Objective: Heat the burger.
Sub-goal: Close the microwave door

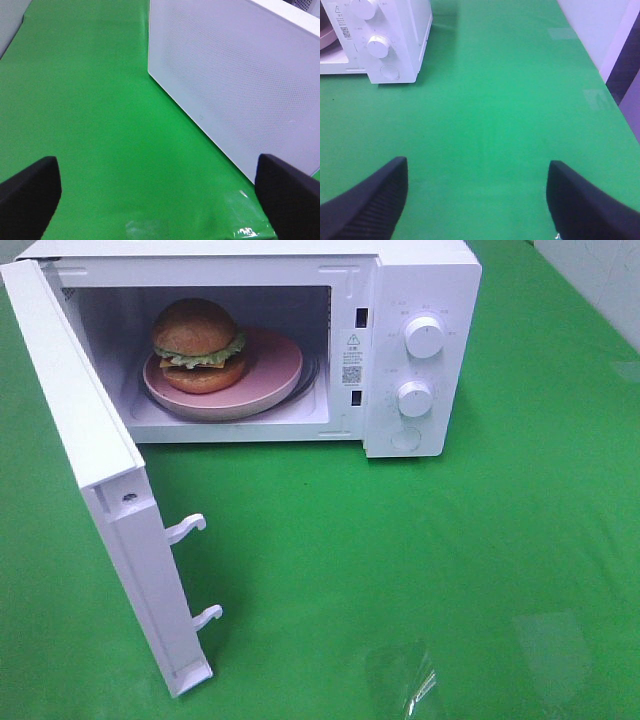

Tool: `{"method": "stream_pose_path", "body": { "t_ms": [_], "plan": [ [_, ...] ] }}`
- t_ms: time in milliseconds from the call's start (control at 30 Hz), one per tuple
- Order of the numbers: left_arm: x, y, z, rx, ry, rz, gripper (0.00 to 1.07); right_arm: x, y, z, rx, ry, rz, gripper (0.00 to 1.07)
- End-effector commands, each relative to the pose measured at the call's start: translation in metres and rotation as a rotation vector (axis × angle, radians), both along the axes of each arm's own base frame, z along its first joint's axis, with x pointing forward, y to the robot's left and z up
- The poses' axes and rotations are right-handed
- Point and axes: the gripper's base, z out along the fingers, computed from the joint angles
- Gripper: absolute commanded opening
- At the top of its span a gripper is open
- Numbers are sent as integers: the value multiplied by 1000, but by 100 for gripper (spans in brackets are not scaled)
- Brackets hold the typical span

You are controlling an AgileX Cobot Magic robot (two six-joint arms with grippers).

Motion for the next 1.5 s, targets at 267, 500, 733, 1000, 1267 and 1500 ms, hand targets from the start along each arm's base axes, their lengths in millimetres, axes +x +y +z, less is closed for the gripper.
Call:
{"method": "stream_pose_path", "body": {
  "t_ms": [267, 500, 733, 1000, 1267, 1500],
  "plan": [
    [10, -1, 14, -45, -44, 4, 95, -4, 0, 0, -2, -31, -2, 73],
    [33, 2, 20, -54, -24, 20, 67, -4, 0, 0, -2, -31, -2, 73],
    [57, 5, 27, -50, -49, 46, 23, -4, 0, 0, -2, -31, -2, 73],
    [91, 10, 28, -2, -71, 54, 0, -4, 0, 0, -2, -31, -2, 73],
    [119, 14, 23, 26, -152, 73, 0, -4, 0, 0, -1, -31, -2, 73],
    [143, 21, 2, 35, -252, 135, 0, -4, 0, 0, -1, -31, -2, 73]
  ]
}}
